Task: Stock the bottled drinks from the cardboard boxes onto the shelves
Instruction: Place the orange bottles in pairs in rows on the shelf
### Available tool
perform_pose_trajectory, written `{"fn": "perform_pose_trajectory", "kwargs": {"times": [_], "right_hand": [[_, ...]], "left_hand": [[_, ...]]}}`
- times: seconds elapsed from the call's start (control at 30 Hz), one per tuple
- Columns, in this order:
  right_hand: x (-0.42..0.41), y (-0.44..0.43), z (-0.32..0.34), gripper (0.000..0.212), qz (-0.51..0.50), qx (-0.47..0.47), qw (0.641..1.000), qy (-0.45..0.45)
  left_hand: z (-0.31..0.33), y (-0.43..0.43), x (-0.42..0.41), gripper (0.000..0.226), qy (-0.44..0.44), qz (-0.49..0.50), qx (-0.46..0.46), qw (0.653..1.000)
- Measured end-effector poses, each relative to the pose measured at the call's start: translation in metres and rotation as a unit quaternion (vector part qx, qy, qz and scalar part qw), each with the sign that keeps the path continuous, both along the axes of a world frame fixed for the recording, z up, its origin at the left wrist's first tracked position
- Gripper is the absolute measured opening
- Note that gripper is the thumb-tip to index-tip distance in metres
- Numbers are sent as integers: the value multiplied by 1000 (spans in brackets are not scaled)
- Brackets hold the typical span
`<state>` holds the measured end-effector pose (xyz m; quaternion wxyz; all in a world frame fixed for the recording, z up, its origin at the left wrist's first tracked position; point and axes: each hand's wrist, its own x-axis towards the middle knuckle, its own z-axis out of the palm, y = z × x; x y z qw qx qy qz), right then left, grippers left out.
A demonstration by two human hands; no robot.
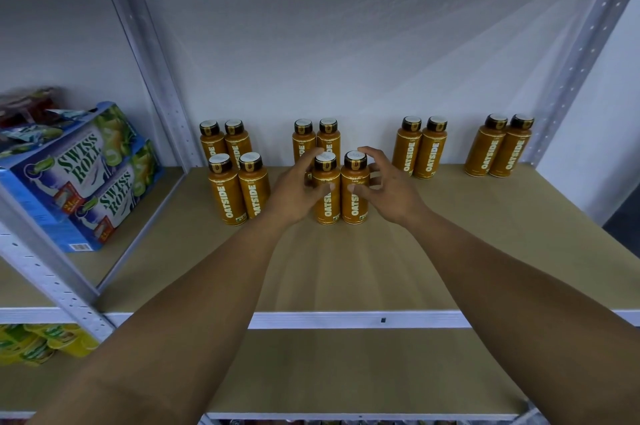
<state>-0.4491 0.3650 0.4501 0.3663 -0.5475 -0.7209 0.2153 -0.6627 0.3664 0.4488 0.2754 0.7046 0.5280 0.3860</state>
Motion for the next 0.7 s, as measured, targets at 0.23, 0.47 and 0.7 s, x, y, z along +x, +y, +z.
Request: {"fn": "perform_pose_trajectory", "kwargs": {"times": [0.23,0.47,0.7], "right_hand": [[0,0,-1,76,9,-2,1000,6],[1,0,1,77,14,-11,1000,14],[5,-9,-4,98,5,-45,995,85]], "left_hand": [[0,-2,1,75,-2,0,5,1000],[1,-2,1,75,4,-3,-2,1000],[-6,-11,1,94,-39,-7,-25,999]]}}
